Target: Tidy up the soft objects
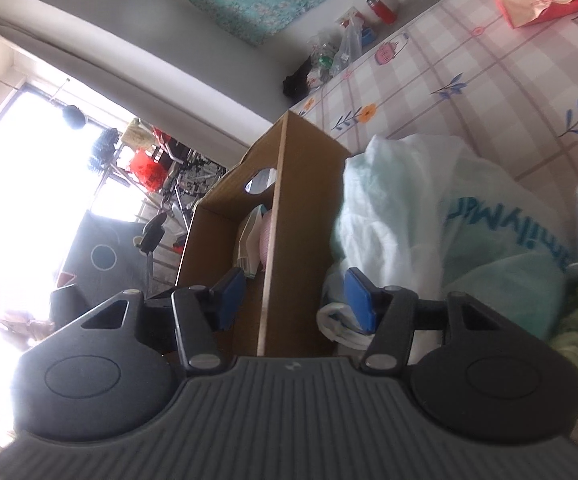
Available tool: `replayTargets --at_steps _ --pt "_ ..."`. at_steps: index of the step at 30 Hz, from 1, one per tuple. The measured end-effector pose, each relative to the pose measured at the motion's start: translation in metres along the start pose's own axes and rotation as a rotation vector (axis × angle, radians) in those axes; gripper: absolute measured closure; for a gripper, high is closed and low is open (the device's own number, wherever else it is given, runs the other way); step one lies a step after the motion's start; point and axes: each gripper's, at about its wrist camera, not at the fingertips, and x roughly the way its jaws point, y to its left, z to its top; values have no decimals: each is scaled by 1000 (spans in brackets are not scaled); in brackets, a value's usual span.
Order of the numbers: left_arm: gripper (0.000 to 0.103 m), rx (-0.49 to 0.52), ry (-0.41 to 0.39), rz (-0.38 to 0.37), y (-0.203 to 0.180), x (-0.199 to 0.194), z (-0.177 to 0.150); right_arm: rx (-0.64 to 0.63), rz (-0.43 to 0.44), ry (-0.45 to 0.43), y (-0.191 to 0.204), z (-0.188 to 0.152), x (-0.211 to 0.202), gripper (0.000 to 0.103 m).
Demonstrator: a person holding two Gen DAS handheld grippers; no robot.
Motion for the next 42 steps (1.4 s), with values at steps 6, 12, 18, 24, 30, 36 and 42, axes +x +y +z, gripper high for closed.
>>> replayTargets --at_steps 6,12,18,24,30,36,42 --pt "17 131 -184 -37 -45 -49 -18 -4 -25 -93 -17 4 -46 46" --pt "15 365 -191 -168 -130 -52 -47 -3 -107 -268 -46 13 -120 38" --pt "16 517 -138 -285 -201 -26 -90 33 -206 -373 -86 12 -178 36" --pt "23 615 -103 -345 -252 7 -129 57 -284 -338 -122 17 -187 35" --pt "34 623 -56 -354 -276 43 -136 49 -290 -244 -135 43 -162 35" --pt "35 596 19 -353 -290 80 -126 13 -343 -160 -145 73 -128 35" --pt "31 587 115 -327 -304 118 -121 40 -364 -89 -169 95 -94 35"
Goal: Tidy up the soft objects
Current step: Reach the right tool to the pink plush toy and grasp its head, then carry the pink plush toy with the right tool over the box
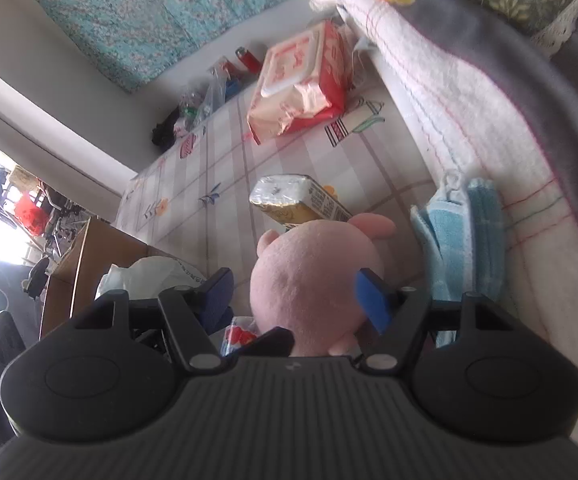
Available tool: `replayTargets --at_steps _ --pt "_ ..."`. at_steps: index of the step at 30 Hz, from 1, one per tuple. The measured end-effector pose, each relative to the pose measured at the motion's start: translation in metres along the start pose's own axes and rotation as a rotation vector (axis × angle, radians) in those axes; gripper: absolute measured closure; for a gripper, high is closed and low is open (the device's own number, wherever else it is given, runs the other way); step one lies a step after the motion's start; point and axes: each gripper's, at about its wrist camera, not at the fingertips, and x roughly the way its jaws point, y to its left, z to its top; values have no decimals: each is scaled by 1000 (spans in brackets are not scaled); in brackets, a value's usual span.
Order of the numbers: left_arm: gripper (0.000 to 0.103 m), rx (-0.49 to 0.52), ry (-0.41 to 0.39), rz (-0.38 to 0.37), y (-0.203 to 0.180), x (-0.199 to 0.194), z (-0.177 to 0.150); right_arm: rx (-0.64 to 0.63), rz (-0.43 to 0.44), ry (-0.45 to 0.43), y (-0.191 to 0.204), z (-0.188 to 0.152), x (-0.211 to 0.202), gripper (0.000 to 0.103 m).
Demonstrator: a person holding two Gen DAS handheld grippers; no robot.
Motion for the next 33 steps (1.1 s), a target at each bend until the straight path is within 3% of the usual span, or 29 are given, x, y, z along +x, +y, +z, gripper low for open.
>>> replayTargets --at_steps 10,16,24,33 --pt "30 -44 53 -50 0 32 8 46 8 29 -25 10 22 39" --pt "33 -39 14 -47 -10 15 7 76 27 13 -26 7 7 40" --pt "33 6 -127 -65 -23 -48 7 28 72 -79 9 -3 -52 38" --pt "34 4 -329 4 3 -142 -6 -123 169 -157 99 -24 -99 37"
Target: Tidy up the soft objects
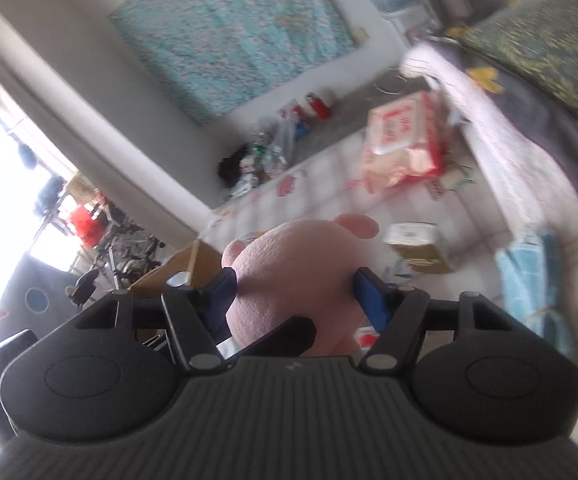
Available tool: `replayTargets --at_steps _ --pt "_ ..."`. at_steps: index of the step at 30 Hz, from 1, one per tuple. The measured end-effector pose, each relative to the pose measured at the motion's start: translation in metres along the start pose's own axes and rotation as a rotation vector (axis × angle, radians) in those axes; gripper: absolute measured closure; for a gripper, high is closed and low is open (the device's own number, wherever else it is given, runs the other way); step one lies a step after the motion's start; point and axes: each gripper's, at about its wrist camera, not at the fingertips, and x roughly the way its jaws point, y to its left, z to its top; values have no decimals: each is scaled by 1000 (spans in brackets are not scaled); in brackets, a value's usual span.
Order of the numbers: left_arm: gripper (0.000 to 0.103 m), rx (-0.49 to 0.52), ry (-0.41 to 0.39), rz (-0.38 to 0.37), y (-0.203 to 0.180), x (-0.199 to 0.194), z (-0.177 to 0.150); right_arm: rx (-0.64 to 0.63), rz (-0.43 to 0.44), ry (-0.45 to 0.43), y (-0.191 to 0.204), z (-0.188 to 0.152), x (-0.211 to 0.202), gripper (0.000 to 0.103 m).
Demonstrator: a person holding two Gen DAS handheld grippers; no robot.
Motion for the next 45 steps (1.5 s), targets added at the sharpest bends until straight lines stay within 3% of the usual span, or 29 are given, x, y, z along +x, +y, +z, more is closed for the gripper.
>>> replayTargets --at_steps 8,15,21,26,30,34,40,45 --pt "34 -67 -109 220 78 -89 -3 -116 185 100 113 -25 48 36" --pt "35 -187 -102 458 169 -153 -21 -208 339 345 226 -66 135 36" --pt "35 -232 38 632 237 -173 -33 -110 398 633 283 -120 222 36" --pt "35 -245 217 664 279 -160 -38 -74 368 768 296 -155 274 36" --pt "35 -297 373 637 305 -139 -47 -105 261 771 294 -164 297 36" --pt "34 -329 474 594 310 -120 -58 -243 151 647 293 -155 287 36" --pt "33 -305 490 590 303 -99 -50 -278 139 515 274 -124 253 36" --pt "33 -401 495 515 301 -79 -43 -282 141 452 261 -106 236 36"
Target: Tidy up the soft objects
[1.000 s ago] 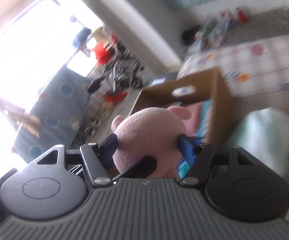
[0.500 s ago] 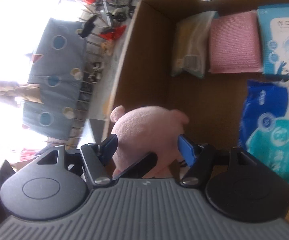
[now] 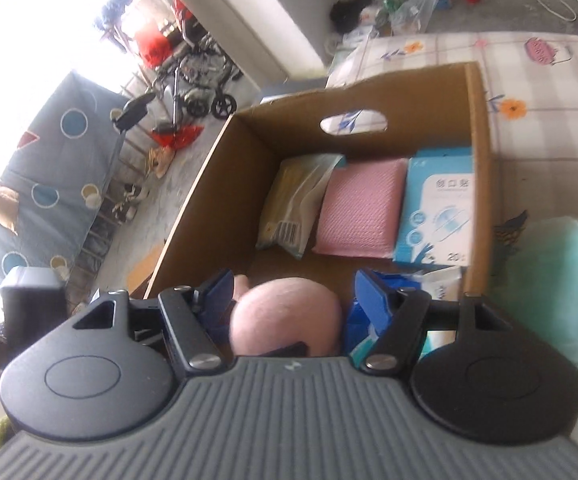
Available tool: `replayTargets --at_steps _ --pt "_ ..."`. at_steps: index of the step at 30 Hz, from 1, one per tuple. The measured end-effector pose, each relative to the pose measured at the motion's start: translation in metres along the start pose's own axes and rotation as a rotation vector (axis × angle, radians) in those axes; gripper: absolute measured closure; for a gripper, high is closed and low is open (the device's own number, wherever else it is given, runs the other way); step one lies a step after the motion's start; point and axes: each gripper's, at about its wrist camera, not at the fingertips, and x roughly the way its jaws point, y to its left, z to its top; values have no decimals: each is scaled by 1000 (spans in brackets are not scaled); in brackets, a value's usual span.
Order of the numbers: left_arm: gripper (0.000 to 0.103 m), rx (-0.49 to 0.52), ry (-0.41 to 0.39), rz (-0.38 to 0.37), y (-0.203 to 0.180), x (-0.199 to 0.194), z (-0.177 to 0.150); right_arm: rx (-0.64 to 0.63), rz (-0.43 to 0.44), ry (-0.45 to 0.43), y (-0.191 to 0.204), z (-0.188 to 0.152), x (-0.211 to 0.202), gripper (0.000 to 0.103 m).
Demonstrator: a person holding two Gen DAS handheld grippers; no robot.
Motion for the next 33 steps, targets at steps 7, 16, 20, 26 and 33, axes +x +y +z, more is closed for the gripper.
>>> replayTargets --at_steps 7,16,20,26,33 --pt "37 32 -106 24 -14 -4 3 23 6 -10 -14 -3 2 36" --pt "40 298 -98 274 -10 -22 9 15 22 -25 -19 -7 3 36" --pt "37 469 -82 454 -24 -14 6 29 50 -30 -22 -8 1 35" --pt "29 402 -22 366 -34 11 7 67 55 -40 -33 -13 -7 35" --pt "29 238 -76 109 -26 -15 14 110 66 -107 -51 -12 -28 34"
